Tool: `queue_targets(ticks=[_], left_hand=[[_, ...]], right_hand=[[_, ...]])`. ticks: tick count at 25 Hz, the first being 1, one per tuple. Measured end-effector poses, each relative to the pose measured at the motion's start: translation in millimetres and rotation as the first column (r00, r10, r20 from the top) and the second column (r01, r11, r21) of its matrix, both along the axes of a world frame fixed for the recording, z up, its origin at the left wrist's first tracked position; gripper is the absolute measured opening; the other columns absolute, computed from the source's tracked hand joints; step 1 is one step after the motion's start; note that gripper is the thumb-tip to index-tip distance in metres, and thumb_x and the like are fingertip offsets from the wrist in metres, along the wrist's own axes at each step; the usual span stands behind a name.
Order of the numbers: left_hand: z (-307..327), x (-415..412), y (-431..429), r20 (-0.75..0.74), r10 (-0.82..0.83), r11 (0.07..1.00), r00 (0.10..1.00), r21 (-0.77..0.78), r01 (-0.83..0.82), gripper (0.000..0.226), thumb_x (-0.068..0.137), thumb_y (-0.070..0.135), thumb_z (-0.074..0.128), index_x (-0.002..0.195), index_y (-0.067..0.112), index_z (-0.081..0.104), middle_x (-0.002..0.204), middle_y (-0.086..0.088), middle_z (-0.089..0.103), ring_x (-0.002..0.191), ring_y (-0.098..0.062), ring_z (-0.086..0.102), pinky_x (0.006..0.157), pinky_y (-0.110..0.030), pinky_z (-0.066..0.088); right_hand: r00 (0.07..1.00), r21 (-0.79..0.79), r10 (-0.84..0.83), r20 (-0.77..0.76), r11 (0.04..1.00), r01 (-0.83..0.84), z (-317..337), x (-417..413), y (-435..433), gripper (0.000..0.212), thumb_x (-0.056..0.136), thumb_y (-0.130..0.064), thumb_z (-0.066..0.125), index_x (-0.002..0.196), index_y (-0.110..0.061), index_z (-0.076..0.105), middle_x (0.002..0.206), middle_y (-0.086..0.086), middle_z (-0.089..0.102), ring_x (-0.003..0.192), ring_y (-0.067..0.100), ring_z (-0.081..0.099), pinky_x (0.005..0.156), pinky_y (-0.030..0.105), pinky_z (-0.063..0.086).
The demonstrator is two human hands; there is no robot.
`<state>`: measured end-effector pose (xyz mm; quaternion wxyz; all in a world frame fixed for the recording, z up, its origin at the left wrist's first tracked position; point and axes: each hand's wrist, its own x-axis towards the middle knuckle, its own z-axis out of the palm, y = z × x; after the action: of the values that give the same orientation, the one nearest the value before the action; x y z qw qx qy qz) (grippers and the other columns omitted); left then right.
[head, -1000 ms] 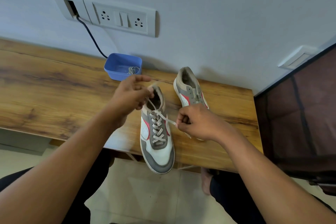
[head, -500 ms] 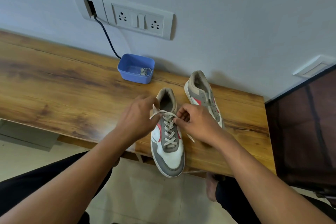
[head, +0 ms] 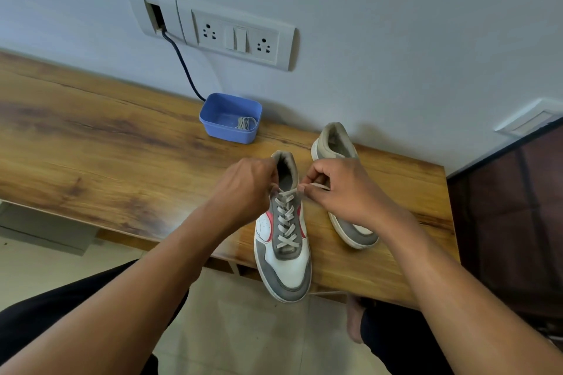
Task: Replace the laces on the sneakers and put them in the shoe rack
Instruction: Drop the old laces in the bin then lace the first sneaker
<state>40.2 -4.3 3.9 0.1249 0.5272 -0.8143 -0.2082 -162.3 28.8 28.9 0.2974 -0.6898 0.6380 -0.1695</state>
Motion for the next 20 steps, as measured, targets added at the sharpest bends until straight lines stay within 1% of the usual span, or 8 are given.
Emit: queue_targets(ticks=[4,6,8,11,13,15,17,20], left_hand=[[12.0,11.6,-7.6,0.128,-0.057,0.991,0.99,0.13,0.04,0.015,0.091,0.014,0.073,0.106,0.015,0.07,0.098,-0.002,0.069,0.092,-0.019,0.062,0.071,-0.029,0.045],[19.0,14.4,-8.2,0.065,-0.045,0.987,0.997,0.155,0.035,0.002,0.092,0.017,0.073,0.093,0.018,0.075,0.087,0.003,0.069,0.087,-0.017,0.064,0.066,-0.028,0.046],[23.9,10.8,-3.3,-0.03,-0.034,0.995,0.999,0.097,0.037,0.008,0.093,0.024,0.072,0.086,0.021,0.073,0.079,0.008,0.066,0.08,-0.015,0.063,0.065,-0.032,0.05],[17.6,15.6,-2.4,-0.113,-0.015,0.997,0.993,0.072,0.023,0.015,0.093,0.023,0.071,0.079,0.024,0.066,0.07,0.008,0.065,0.07,-0.014,0.062,0.063,-0.036,0.052],[4.7,29.7,-5.2,-0.069,0.018,0.997,0.997,0.078,-0.013,0.019,0.092,0.021,0.072,0.075,0.022,0.064,0.068,0.008,0.064,0.068,-0.012,0.06,0.063,-0.036,0.051],[-6.5,42.1,-3.3,-0.044,0.055,0.99,0.998,0.129,-0.048,0.019,0.091,0.02,0.074,0.074,0.022,0.065,0.07,0.01,0.064,0.069,-0.009,0.06,0.063,-0.035,0.052],[-12.8,43.7,3.2,-0.077,0.055,0.986,0.995,0.16,-0.042,0.018,0.091,0.02,0.074,0.074,0.022,0.066,0.07,0.01,0.063,0.069,-0.009,0.06,0.064,-0.035,0.052],[-20.9,38.5,6.6,-0.117,0.046,0.99,0.992,0.141,-0.03,0.017,0.09,0.02,0.073,0.075,0.022,0.065,0.069,0.01,0.062,0.069,-0.01,0.059,0.063,-0.036,0.053]], right_hand=[[0.989,-0.13,0.054,-0.137,0.989,-0.072,12.9,-0.4,1.4,0.012,0.094,-0.041,0.075,0.09,-0.031,0.071,0.084,-0.014,0.071,0.076,0.002,0.063,0.064,0.027,0.047],[0.969,-0.188,0.05,-0.241,0.977,-0.097,19.7,1.9,1.7,0.016,0.096,-0.045,0.072,0.094,-0.029,0.071,0.09,-0.015,0.07,0.078,0.004,0.059,0.061,0.023,0.038],[0.944,-0.246,0.036,-0.328,0.962,-0.122,22.5,10.7,2.2,0.022,0.097,-0.049,0.068,0.096,-0.027,0.07,0.093,-0.013,0.068,0.079,0.009,0.057,0.062,0.027,0.036],[0.935,-0.29,-0.032,-0.352,0.954,-0.077,22.3,14.7,1.4,0.02,0.098,-0.048,0.068,0.094,-0.028,0.069,0.092,-0.012,0.069,0.078,0.011,0.057,0.066,0.029,0.037],[0.928,-0.206,-0.139,-0.345,0.976,0.069,15.5,-0.3,2.0,0.018,0.097,-0.046,0.07,0.088,-0.031,0.069,0.088,-0.014,0.068,0.08,0.011,0.059,0.066,0.029,0.037],[0.921,-0.053,-0.245,-0.304,0.969,0.24,3.0,-15.0,5.3,0.021,0.095,-0.045,0.073,0.08,-0.031,0.069,0.083,-0.012,0.067,0.087,0.015,0.066,0.062,0.027,0.038],[0.917,0.027,-0.276,-0.288,0.955,0.296,-8.0,-18.4,6.9,0.021,0.095,-0.041,0.075,0.079,-0.028,0.073,0.082,-0.01,0.068,0.086,0.018,0.067,0.06,0.026,0.039],[0.925,0.023,-0.314,-0.212,0.945,0.326,-14.7,-22.2,-1.2,0.022,0.096,-0.04,0.074,0.077,-0.029,0.072,0.086,-0.005,0.072,0.083,0.016,0.066,0.066,0.031,0.048]])
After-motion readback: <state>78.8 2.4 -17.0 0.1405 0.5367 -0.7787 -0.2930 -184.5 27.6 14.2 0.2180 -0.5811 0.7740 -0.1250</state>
